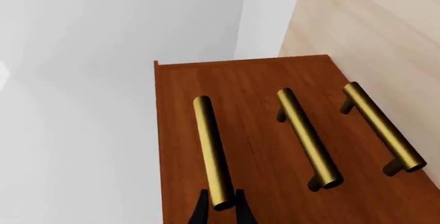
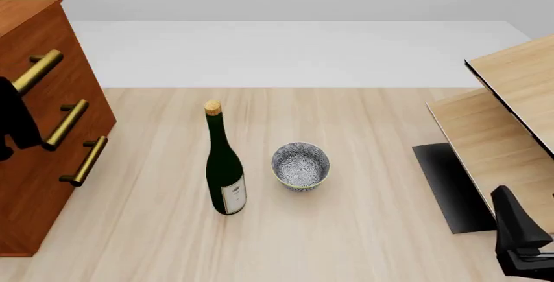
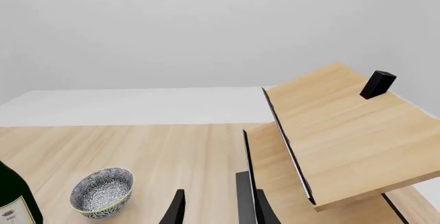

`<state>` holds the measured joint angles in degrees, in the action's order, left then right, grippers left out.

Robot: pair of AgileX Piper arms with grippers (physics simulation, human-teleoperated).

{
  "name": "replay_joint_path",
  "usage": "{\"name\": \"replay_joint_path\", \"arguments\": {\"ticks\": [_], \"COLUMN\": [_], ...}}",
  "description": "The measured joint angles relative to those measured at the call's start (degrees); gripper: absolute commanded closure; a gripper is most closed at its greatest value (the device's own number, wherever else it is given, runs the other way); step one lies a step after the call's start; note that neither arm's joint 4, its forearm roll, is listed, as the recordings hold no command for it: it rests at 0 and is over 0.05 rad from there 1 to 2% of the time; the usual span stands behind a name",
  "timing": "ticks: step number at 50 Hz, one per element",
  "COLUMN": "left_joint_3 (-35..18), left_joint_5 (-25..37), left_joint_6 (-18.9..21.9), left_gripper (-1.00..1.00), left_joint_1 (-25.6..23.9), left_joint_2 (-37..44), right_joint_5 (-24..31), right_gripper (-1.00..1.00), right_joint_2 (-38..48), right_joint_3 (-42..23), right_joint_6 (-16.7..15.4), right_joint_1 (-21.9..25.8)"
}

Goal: Close the bottom drawer of the cabinet and open the top drawer.

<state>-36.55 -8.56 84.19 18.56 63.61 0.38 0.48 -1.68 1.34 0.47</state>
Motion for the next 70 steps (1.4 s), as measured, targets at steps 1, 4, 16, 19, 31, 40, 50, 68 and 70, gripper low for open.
{"name": "replay_joint_path", "arguments": {"ticks": [1,4,16,19,31,40,50,68,70], "left_joint_3": [0.02,0.13,0.68,0.84,2.22,2.90,3.00,2.97,2.97], "left_joint_5": [-0.07,-0.36,-1.35,-1.49,-3.08,-4.06,-3.73,-2.29,-2.15], "left_joint_6": [-0.03,-0.06,0.49,0.79,2.74,3.89,4.91,5.87,5.99], "left_gripper": [1.00,1.00,1.00,1.00,1.00,1.00,1.00,1.00,1.00], "left_joint_1": [0.02,0.05,-0.31,-0.74,-2.89,-4.15,-5.45,-8.88,-9.29], "left_joint_2": [0.01,0.02,-0.08,-0.25,-0.98,-1.44,-1.97,-3.03,-3.16], "right_joint_5": [0.01,0.04,-0.06,-0.02,-0.01,0.11,0.25,0.06,0.13], "right_gripper": [-1.00,-1.00,-1.00,-1.00,-1.00,-1.00,-1.00,-1.00,-1.00], "right_joint_2": [-0.01,-0.05,0.04,-0.01,-0.12,-0.18,-0.23,0.08,0.03], "right_joint_3": [0.00,0.00,0.01,0.03,0.20,0.14,0.04,-0.06,-0.08], "right_joint_6": [0.00,0.00,0.06,0.07,-0.01,0.13,0.28,0.61,0.66], "right_joint_1": [-0.01,-0.04,-0.15,-0.17,0.16,0.13,0.14,0.03,0.00]}}
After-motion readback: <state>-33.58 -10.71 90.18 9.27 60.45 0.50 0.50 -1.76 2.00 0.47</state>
